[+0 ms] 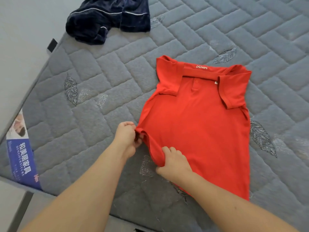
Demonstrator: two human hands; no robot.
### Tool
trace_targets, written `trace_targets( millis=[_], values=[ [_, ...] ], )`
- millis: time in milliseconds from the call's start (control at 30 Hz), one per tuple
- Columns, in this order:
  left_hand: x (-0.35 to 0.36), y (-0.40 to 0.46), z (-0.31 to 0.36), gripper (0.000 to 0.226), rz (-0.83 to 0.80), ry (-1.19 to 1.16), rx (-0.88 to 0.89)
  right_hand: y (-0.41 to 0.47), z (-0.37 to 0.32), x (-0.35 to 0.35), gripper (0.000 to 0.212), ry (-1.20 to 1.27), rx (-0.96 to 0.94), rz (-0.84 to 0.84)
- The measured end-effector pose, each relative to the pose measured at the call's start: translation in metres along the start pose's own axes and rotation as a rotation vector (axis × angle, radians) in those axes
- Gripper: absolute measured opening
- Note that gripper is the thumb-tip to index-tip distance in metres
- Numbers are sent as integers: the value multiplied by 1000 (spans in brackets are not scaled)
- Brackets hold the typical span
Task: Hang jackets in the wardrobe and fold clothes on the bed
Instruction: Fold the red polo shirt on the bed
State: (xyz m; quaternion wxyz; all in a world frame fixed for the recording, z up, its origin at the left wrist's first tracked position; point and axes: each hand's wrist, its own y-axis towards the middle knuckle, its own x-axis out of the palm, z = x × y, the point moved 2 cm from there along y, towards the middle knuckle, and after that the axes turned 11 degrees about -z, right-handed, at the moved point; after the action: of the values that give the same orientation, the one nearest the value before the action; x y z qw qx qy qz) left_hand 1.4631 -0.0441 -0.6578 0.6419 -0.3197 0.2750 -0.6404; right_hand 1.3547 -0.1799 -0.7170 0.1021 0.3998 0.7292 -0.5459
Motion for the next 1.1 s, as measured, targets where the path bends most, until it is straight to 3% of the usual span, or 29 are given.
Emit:
trace_targets(
  millis=[67, 133, 267, 333, 400, 533, 700, 833, 900, 1000, 1100],
  values=[
    [16, -1, 5, 30, -39, -141, 0, -3, 16, -8, 28, 156, 115, 80],
    [26, 3, 8, 44, -95, -110, 25, -8, 40, -21, 18, 224, 214, 117],
    [40, 17, 12, 34, -25, 298, 179, -18, 102, -47, 24, 138, 356, -58],
    [46, 26, 18, 21, 36, 415, 243, -20, 133, -62, 35, 27, 429, -191],
    [55, 37, 29, 17, 110, 464, 337, -26, 161, -87, 38, -66, 504, -208],
    [75, 65, 64, 19, 229, 398, 453, -27, 193, -160, 37, -53, 587, 28],
    [107, 108, 119, 13, 335, 310, 386, 9, 197, -272, 36, -66, 521, 277],
    [127, 156, 152, 35, 390, 291, 325, 57, 196, -336, 37, -183, 500, 488],
    [140, 185, 161, 34, 400, 325, 316, 88, 201, -349, 36, -250, 528, 545],
    [168, 232, 143, 47, 336, 495, 310, 138, 226, -342, 36, -194, 624, 616],
    [186, 260, 92, 69, 434, 1034, 371, 180, 244, -308, 33, -30, 687, 759]
  ],
)
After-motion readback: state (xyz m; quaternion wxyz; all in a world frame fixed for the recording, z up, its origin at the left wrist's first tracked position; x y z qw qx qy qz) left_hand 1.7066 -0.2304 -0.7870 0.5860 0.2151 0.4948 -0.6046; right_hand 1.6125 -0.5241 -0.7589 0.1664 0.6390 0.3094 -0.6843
